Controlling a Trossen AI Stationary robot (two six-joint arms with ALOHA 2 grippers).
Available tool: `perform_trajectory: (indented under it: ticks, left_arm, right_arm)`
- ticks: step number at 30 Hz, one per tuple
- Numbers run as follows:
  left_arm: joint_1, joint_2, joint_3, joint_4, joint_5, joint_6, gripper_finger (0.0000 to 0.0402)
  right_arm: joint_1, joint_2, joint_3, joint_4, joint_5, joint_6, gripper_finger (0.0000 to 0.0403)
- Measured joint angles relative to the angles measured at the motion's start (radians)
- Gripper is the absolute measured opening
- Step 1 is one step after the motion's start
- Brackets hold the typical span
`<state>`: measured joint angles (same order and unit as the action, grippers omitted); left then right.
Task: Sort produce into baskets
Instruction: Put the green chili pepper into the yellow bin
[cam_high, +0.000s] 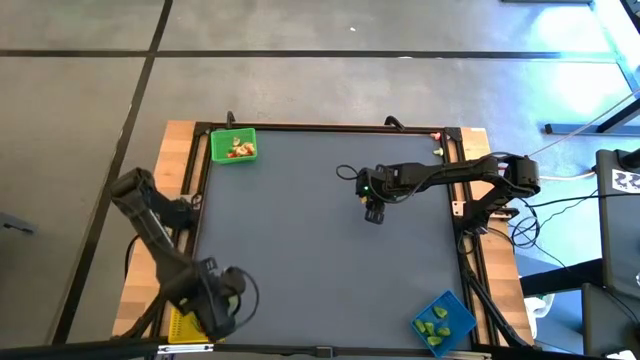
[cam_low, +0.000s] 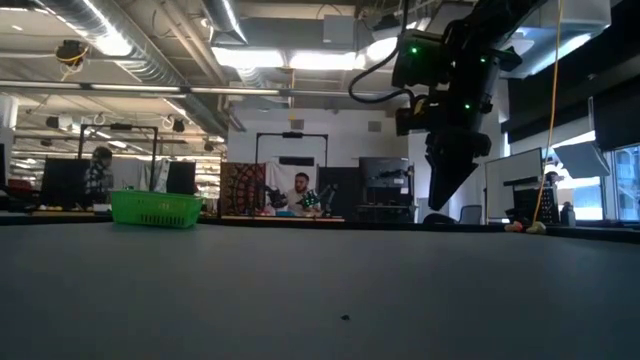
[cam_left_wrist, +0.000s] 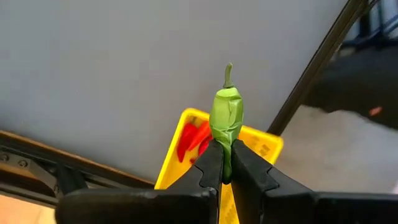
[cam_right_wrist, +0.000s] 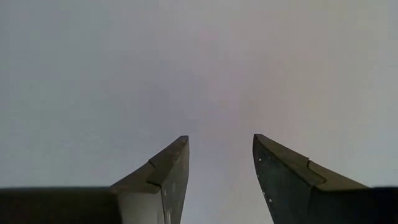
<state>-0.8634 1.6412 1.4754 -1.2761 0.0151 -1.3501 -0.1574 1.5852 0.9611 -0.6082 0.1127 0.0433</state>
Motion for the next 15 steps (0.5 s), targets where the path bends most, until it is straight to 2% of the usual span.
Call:
perform_trajectory:
  ticks: [10,15]
  left_arm:
    - [-0.141,0.189,0.000,0.001,0.003,0.088,0.0021]
    - [-0.188,0.257,0.000,-0.002,0.006,0.099,0.0058]
  right_arm:
    - [0.000,0.000,0.000,0.016,0.000,0.000,0.0177]
    - [0.000,0.000,0.000,0.016,0.000,0.000,0.0177]
